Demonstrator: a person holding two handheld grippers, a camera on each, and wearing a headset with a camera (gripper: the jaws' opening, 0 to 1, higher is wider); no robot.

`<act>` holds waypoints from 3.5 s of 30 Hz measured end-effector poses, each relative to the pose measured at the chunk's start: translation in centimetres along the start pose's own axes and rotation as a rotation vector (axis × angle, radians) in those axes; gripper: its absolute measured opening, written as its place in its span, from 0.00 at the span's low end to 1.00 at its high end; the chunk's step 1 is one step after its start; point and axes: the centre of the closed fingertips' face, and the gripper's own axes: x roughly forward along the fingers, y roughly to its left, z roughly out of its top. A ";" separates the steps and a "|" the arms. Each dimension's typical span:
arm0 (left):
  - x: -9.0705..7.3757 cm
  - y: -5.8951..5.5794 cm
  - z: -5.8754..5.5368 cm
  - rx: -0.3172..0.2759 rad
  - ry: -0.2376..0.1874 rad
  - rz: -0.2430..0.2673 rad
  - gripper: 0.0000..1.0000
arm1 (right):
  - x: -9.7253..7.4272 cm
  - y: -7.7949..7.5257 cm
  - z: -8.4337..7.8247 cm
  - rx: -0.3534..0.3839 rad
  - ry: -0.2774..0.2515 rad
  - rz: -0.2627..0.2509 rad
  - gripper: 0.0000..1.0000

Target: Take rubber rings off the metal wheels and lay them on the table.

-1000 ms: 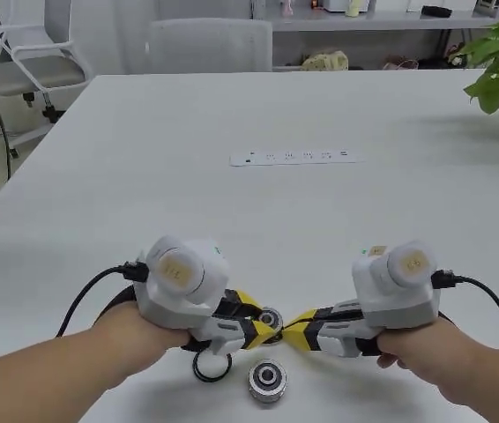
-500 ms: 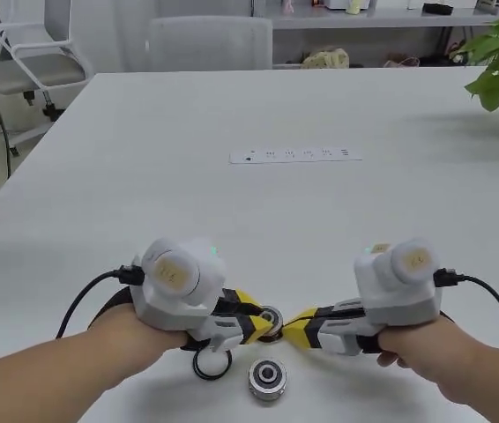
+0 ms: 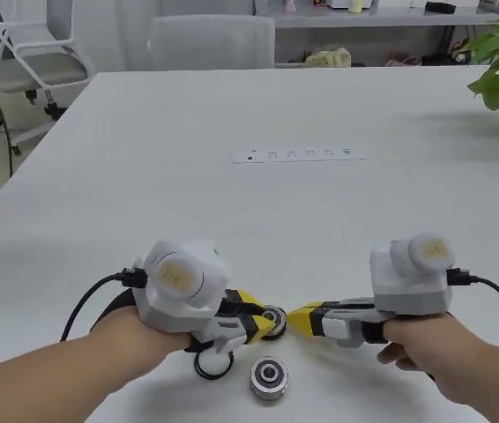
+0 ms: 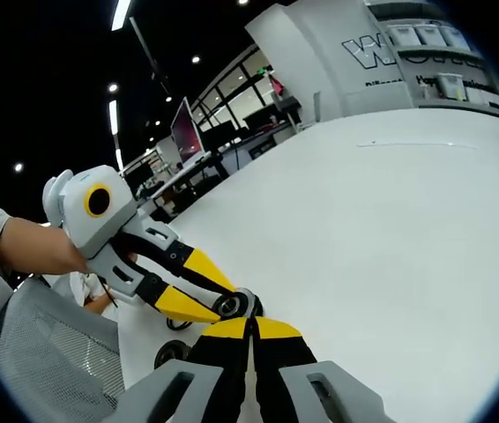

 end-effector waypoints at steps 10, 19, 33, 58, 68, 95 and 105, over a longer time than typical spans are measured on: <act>0.1 0.0 0.0 0.005 0.018 0.014 0.07 | -0.1 0.2 0.1 0.026 -0.002 0.002 0.00; 0.2 0.0 0.0 0.008 0.025 0.024 0.07 | 0.2 1.0 0.4 0.003 -0.001 0.009 0.00; 0.1 -0.2 0.0 0.022 0.035 0.023 0.07 | 0.6 2.5 0.4 -0.012 0.010 0.063 0.00; 0.0 -0.6 0.1 0.020 0.041 0.002 0.13 | 0.4 1.8 0.8 -0.009 -0.020 0.038 0.00; -1.3 -1.3 1.0 0.019 0.008 -0.016 0.24 | 0.1 2.1 1.4 0.006 -0.039 0.046 0.00; -6.5 -1.4 1.8 -0.016 -0.084 0.014 0.46 | -0.5 2.7 2.2 0.021 -0.062 0.060 0.00; -8.3 -1.5 0.9 -0.025 -0.087 0.032 0.54 | -0.2 3.6 2.1 0.018 -0.052 0.079 0.00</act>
